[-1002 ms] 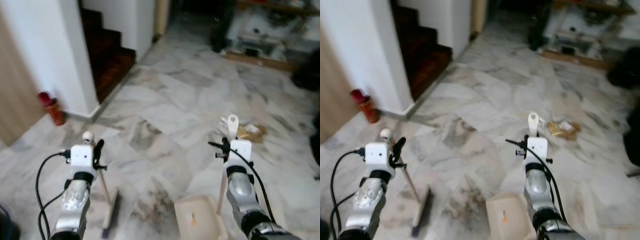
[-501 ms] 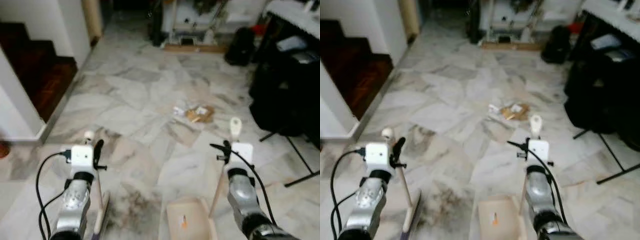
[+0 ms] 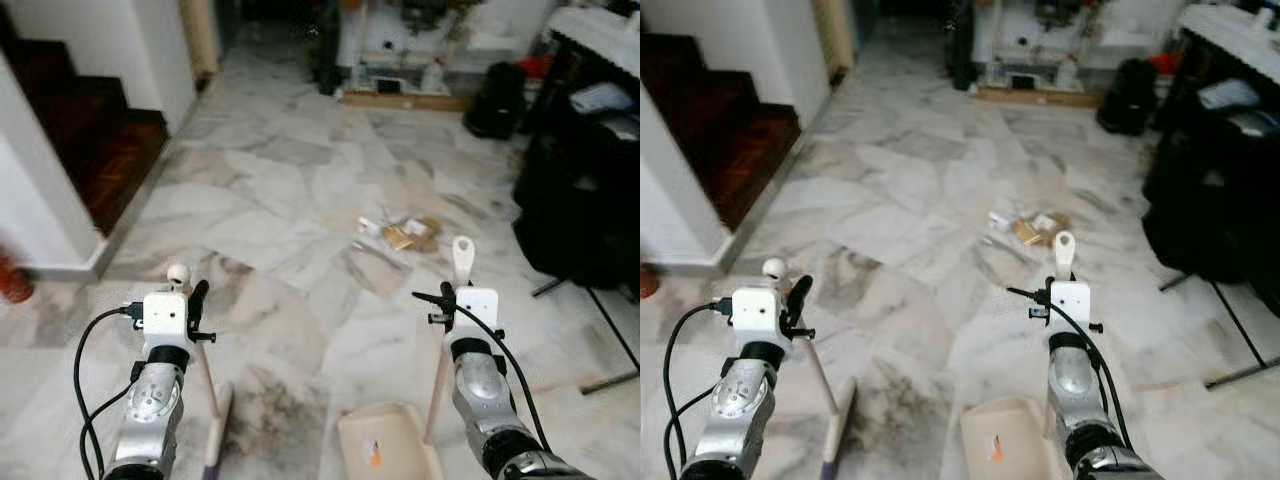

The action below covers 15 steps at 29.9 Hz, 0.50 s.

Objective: Sweep floor

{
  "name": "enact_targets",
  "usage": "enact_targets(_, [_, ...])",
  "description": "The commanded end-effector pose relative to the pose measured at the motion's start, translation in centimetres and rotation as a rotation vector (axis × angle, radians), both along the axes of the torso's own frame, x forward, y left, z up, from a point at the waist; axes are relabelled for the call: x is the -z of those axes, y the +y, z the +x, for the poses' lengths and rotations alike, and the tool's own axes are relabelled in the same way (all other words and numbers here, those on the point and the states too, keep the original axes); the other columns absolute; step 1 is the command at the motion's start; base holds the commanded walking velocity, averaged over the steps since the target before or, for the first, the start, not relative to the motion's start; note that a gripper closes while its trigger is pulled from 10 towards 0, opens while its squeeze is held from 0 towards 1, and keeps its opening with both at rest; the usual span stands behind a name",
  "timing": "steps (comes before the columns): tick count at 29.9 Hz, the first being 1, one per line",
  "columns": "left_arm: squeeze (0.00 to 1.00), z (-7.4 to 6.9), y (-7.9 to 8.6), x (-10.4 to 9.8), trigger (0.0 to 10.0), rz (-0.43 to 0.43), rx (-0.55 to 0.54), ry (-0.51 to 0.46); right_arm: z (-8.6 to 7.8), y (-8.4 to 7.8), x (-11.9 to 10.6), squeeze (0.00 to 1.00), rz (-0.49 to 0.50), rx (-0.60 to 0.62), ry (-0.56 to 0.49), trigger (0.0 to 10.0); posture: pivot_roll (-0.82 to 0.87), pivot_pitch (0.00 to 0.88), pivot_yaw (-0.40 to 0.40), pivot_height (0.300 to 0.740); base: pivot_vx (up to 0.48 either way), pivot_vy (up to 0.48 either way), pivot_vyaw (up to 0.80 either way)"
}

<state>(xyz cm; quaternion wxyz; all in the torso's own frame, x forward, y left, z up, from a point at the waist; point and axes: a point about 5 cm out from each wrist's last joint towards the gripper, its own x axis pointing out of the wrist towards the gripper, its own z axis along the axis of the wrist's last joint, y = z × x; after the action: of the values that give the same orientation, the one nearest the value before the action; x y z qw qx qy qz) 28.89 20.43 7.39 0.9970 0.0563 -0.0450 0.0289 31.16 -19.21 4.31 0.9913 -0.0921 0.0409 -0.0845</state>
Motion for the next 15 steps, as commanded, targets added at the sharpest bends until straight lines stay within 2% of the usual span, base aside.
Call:
enact_targets(1, [0.00, 0.30, 0.23, -0.85, 10.0, 0.026, -0.003, -0.032, 0.78, 0.29, -1.27, 0.00, 0.006, -0.011, -0.062, 10.0, 0.08, 0.000, -0.037, 0.740, 0.446, 0.000, 0.00])
enact_targets(15, [0.00, 0.37, 0.17, -0.86, 10.0, 0.028, -0.004, -0.034, 0.87, 0.40, -1.32, 0.00, 0.017, -0.022, -0.061, 10.0, 0.09, 0.000, -0.042, 0.740, 0.448, 0.000, 0.00])
